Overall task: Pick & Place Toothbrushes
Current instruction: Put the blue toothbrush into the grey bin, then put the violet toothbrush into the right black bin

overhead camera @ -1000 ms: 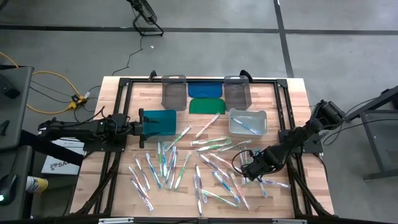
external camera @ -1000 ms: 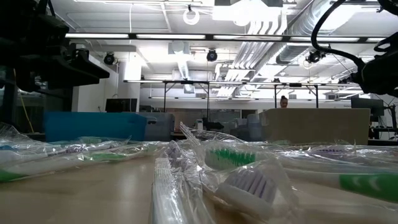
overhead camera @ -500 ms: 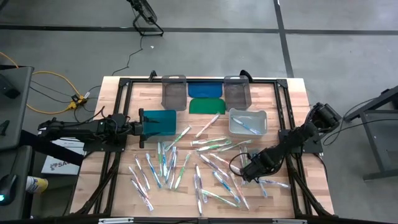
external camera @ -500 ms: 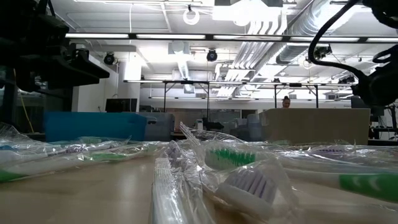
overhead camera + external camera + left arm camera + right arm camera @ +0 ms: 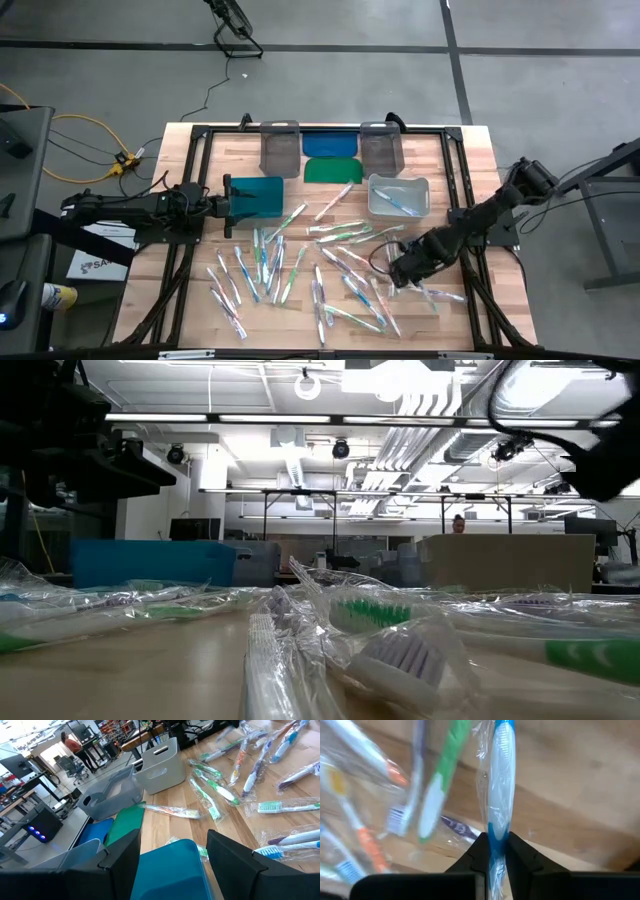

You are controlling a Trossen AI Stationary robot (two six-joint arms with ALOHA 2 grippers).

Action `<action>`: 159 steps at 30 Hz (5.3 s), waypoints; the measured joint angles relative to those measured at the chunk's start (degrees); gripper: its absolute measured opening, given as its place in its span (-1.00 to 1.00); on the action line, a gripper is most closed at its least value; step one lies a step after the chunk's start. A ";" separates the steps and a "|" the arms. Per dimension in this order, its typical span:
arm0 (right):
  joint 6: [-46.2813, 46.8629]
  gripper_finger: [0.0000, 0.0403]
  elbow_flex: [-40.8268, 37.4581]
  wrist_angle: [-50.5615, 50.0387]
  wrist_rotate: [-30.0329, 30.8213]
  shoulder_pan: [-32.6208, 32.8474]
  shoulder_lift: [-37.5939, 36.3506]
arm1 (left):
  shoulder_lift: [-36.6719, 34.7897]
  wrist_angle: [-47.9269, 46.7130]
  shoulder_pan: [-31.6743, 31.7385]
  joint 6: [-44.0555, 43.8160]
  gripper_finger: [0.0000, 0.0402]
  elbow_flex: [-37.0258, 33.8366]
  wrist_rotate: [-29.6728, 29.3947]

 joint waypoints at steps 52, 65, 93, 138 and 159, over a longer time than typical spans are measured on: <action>-80.67 -0.82 14.27 -15.91 16.37 -48.37 5.55 | 0.02 0.00 -0.02 -0.01 0.09 0.00 0.00; -79.27 -0.24 14.27 -16.19 14.49 -48.32 5.54 | 0.02 0.00 -0.01 -0.01 0.09 0.00 0.00; -43.41 -0.07 18.71 -29.82 5.01 -14.07 3.89 | 0.02 0.00 0.00 0.00 0.09 0.01 0.00; -18.05 -0.13 -3.01 2.09 7.07 25.55 3.96 | 0.02 -0.01 -0.01 0.00 0.09 0.02 0.00; -17.94 -0.88 -4.77 4.87 4.39 25.55 3.96 | 0.02 0.00 -0.01 -0.01 0.09 0.01 -0.01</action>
